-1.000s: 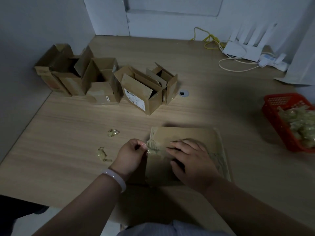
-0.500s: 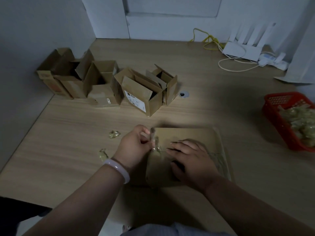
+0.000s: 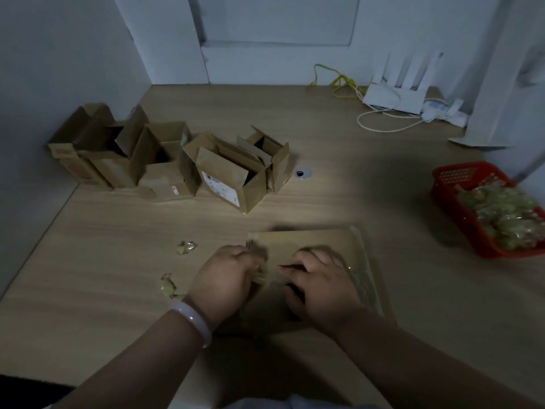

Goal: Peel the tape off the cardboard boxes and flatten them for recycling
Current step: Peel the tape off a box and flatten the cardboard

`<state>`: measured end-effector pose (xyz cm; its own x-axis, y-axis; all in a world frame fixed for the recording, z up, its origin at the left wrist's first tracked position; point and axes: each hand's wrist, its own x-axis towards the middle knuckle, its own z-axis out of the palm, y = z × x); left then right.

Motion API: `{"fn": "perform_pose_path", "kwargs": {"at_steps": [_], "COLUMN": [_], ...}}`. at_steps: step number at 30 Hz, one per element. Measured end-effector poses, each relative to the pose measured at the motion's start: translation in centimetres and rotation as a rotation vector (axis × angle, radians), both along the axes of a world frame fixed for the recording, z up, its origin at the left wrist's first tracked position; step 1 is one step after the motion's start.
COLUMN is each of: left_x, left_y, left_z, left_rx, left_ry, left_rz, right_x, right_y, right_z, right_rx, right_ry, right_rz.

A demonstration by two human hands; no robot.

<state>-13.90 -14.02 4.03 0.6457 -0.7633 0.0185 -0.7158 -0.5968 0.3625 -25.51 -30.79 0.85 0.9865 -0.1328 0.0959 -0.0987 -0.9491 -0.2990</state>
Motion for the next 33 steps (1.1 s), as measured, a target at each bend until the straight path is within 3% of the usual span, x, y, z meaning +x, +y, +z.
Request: {"fn": "perform_pose_path", "kwargs": {"at_steps": [3,5,8,12,14,17,21,24,33], "left_x": [0.0,-0.5,-1.8,-2.3,-2.1,-1.1,-0.7,-0.6,-0.2], "left_y": [-0.5,-1.5,-3.9,-6.2,-6.6,-6.4,-5.9,-5.9,-6.0], "left_z": [0.4,0.3,-0.2,-1.6,-1.9,-1.9,-2.0,-1.9,-2.2], "left_rx": [0.042,0.107,0.148,0.240,0.309,0.330,0.293,0.271,0.247], "left_ry": [-0.061,-0.148,-0.092,-0.126,-0.137,-0.108,-0.120,-0.107,-0.100], "left_rz": [0.111,0.101,0.017,-0.099,-0.139,-0.174,-0.208,-0.217,-0.220], "right_x": [0.3,0.5,0.6,0.3,0.6,1.4,1.9,2.4,2.3], "right_y": [0.0,-0.4,-1.4,-5.3,-8.2,-12.0,-13.9,-13.9,-14.1], "right_z": [0.5,0.6,1.7,1.6,1.1,0.5,-0.1,-0.2,-0.9], "right_rx": [0.065,0.122,0.352,0.305,0.403,0.878,1.135,1.291,1.211], "right_ry": [0.070,0.081,0.069,-0.257,-0.165,-0.005,0.190,0.199,0.128], "right_rz": [0.042,0.095,0.091,-0.209,-0.430,-0.686,-0.751,-0.739,-0.658]}}
